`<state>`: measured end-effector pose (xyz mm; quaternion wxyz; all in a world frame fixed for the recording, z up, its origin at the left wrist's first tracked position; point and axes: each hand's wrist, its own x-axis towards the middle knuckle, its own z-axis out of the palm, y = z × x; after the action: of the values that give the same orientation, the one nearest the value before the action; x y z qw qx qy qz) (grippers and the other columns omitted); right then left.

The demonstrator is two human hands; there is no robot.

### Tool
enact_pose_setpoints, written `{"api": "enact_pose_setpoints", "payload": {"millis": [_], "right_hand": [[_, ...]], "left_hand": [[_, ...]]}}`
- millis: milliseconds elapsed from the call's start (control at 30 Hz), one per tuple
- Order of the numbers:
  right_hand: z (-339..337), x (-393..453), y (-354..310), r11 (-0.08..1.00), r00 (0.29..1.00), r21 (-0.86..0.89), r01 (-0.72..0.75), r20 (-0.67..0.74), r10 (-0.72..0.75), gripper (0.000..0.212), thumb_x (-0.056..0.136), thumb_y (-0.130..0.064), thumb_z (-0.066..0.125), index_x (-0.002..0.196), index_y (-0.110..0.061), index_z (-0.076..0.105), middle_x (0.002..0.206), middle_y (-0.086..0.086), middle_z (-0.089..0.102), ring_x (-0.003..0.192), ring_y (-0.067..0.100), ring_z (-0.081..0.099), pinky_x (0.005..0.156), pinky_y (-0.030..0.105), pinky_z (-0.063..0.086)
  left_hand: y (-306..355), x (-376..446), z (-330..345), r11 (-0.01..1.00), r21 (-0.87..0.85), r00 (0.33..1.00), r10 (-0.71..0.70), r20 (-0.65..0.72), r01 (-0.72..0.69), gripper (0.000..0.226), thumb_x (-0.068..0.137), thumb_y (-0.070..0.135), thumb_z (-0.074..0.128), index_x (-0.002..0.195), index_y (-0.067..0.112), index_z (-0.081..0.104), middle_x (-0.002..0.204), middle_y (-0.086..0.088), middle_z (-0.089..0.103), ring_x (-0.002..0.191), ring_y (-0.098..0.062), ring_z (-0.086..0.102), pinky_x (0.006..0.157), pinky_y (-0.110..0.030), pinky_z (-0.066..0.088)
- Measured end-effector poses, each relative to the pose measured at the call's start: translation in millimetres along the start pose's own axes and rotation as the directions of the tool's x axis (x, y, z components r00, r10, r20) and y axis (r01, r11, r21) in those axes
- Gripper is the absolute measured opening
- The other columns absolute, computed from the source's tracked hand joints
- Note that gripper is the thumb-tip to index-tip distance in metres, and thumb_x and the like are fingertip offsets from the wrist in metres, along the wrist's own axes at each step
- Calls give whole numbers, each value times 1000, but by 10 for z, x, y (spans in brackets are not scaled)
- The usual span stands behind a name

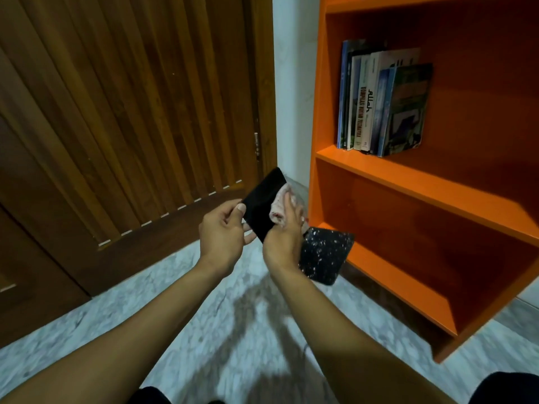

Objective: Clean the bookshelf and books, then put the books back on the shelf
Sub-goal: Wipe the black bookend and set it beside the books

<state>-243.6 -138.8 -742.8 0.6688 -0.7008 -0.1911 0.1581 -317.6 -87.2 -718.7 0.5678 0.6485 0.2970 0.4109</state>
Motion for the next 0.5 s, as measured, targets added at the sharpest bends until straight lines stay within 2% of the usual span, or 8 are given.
{"api": "enact_pose_setpoints", "payload": {"millis": [133,167,233,267,300,400,433,500], "right_hand": [[72,-277,148,998,990,-35,44,135,-39,75,91,14,37,151,-31,39,163,-7,24,151,11,18,111,12,15],[55,-322,176,1000,985,4,23,173,-24,70,93,12,39,148,-30,43,160,-7,30,145,11,32,109,12,26],[-11,-412,166,983,960,158,-99,276,52,52,100,0,47,143,-29,51,153,-5,43,110,-3,61,91,16,52],[-47,-451,152,957,941,222,-187,320,110,44,103,-6,48,141,-27,54,149,-1,50,96,-7,66,86,20,54],[-93,-473,131,933,928,257,-252,337,158,39,104,-11,47,138,-25,57,143,4,55,95,-4,67,86,24,53],[-244,-425,61,879,944,367,-304,242,225,33,107,-16,42,135,-13,58,116,18,69,98,32,70,90,47,56],[-284,-376,35,859,956,424,-288,182,231,33,106,-12,39,136,-3,53,104,27,69,86,43,68,80,50,58],[-373,-212,16,867,980,461,-189,27,199,34,105,-6,38,136,-6,51,88,11,70,64,21,68,56,30,55]], "left_hand": [[-40,78,-87,1000,-13,999,14,-43,-15,24,105,15,47,101,22,70,88,-13,73,79,-19,75,71,-30,62],[-79,103,-120,998,50,997,40,-63,-37,24,104,17,49,99,25,70,88,-17,72,81,-24,74,73,-31,62],[-161,155,-188,977,198,991,101,-89,-82,22,103,19,51,97,27,70,84,-10,72,79,-24,73,72,-31,63],[-193,171,-216,963,253,988,118,-95,-90,20,103,19,52,101,23,71,83,-2,72,77,-15,72,71,-31,63],[-212,183,-238,952,290,987,128,-98,-95,19,103,18,52,105,18,71,84,4,71,76,-8,71,71,-30,63],[-259,203,-286,912,387,982,175,-69,-136,22,103,17,51,111,13,71,90,5,72,73,6,66,68,-23,61],[-250,189,-293,895,415,978,201,-48,-163,22,103,17,51,110,14,72,88,8,71,75,7,65,69,-23,60],[-240,167,-292,874,439,972,236,-14,-206,22,103,17,53,109,15,73,87,13,69,81,3,66,76,-29,60]]}}
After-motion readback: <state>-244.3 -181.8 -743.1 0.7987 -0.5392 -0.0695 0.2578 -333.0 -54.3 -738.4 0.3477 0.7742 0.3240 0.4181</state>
